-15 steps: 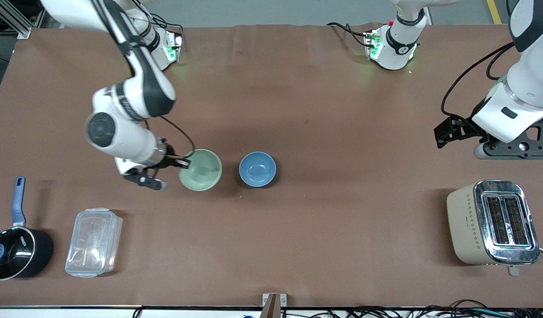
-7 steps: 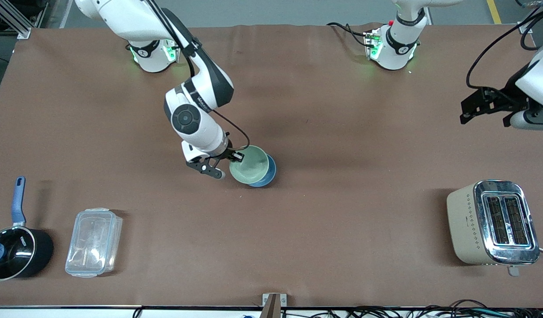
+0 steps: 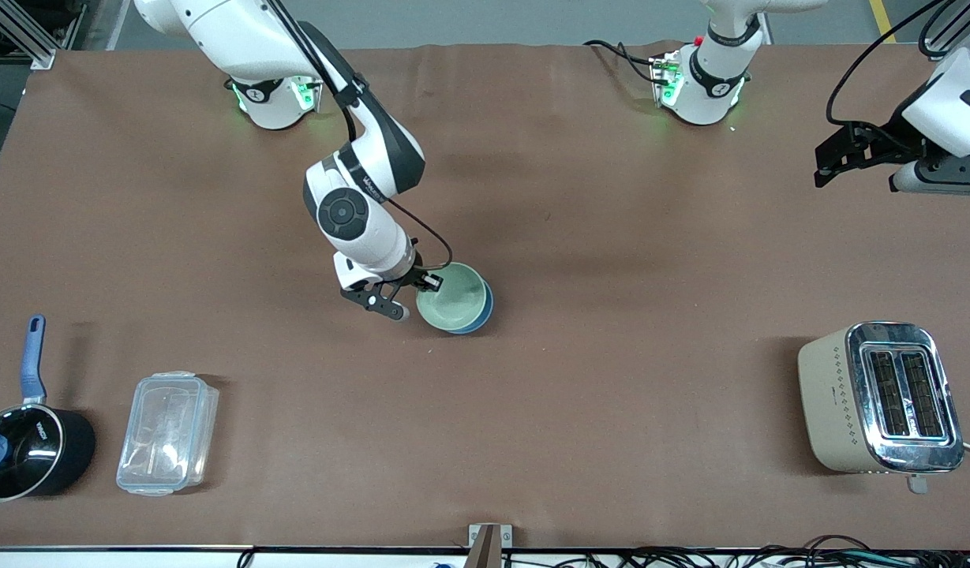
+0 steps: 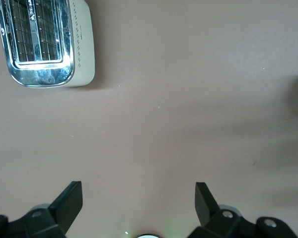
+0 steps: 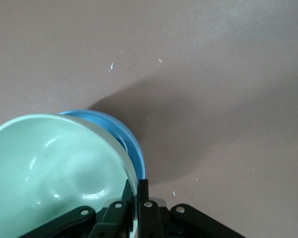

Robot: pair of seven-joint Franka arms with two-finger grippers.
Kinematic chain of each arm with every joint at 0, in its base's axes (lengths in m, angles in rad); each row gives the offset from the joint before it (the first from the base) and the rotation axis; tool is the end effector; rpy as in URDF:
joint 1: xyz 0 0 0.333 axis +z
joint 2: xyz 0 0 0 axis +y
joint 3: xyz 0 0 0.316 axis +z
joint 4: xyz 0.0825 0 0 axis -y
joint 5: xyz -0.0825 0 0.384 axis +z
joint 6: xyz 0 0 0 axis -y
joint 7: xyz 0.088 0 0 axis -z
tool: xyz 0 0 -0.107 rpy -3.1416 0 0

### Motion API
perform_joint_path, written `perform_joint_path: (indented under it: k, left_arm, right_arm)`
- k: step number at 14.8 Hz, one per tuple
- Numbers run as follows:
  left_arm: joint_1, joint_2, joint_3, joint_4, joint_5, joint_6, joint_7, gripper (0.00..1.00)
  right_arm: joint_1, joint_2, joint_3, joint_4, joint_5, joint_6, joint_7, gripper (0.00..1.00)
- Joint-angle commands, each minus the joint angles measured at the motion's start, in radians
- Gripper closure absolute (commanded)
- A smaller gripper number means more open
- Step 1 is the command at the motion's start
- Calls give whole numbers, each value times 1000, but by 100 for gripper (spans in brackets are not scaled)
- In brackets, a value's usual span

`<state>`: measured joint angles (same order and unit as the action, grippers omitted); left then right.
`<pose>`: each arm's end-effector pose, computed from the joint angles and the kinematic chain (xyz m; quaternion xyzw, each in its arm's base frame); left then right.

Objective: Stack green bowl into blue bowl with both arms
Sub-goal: 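Lower the green bowl into the blue bowl with the right gripper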

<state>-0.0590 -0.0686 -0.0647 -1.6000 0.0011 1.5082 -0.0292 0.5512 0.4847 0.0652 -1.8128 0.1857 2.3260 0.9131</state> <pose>0.5225 -0.0661 0.6424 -0.9988 0.0471 0.0114 0.0036 0.5331 0.3777 0.2772 -0.9734 0.2127 0.0477 0.0699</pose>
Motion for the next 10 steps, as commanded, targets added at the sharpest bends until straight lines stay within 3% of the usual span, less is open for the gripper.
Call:
perform_joint_path:
  k: [1,7,8,10]
  left_arm:
    - [2,-22,9,-32,-13,20,14,0]
    - [-4,-14,5,-24,-10,6,15,0]
    - [-2,-14,5,-23,-10,6,15,0]
    - [-1,-13,5,-21,-9,6,15,0]
  right_arm:
    - [18,21,-8,16,20,9,12,97]
    - [19,44,-8,15,18,35,12,90]
    - [19,49,-8,16,18,35,12,82]
    - [16,51,-7,16,18,30,10,52]
